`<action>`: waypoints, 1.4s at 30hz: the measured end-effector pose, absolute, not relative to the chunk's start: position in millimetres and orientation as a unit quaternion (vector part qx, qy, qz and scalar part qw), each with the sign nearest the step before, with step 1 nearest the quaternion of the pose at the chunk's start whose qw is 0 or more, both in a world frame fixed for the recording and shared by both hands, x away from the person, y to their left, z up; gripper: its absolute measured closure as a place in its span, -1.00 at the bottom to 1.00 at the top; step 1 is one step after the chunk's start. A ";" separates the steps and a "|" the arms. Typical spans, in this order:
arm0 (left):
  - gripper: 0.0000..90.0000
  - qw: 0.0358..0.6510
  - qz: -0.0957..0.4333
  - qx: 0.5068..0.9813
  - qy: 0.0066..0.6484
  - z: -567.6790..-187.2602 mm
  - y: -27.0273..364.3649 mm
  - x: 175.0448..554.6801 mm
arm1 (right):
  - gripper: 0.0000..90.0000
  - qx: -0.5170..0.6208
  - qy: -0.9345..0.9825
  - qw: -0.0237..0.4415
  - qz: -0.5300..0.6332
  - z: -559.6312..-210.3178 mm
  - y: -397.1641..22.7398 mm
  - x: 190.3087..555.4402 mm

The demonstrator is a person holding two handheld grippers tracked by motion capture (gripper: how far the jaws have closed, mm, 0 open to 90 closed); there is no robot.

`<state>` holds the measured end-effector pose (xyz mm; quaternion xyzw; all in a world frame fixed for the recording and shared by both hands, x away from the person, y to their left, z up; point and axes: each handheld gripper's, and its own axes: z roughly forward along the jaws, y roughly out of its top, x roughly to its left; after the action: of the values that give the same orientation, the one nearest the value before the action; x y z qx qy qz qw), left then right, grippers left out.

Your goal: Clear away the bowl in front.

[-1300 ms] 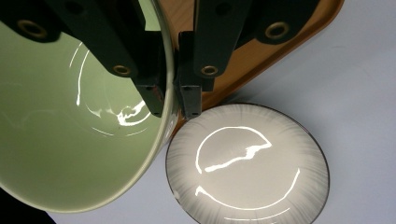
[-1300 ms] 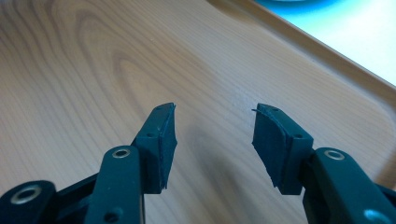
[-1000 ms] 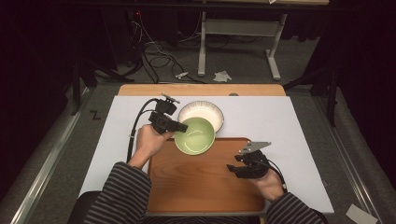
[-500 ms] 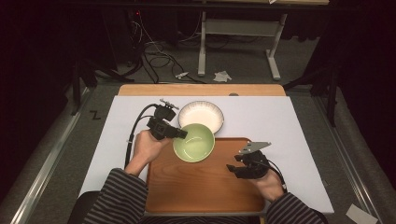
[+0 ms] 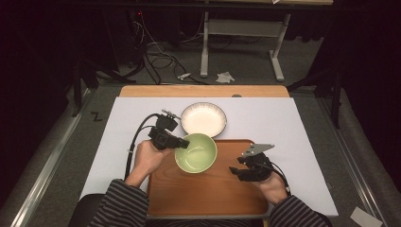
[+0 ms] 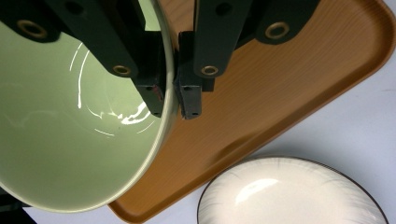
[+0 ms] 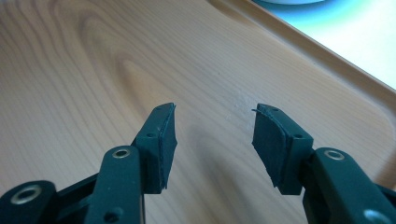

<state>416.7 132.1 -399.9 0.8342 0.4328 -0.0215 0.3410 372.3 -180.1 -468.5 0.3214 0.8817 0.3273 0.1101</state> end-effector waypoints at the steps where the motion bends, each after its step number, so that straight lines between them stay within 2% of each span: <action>1: 0.88 0.340 -0.025 0.835 0.432 -401.7 131.7 417.1 | 0.13 0.321 0.882 0.110 0.327 -468.5 -180.1 372.3; 42: 0.88 0.304 -0.041 0.838 0.451 -453.7 109.7 429.8 | 0.13 0.319 0.882 0.111 0.328 -467.7 -181.3 372.5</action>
<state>429.8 109.7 -453.7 0.8383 0.4507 -0.0409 0.3039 372.5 -181.3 -467.7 0.3192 0.8822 0.3277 0.1112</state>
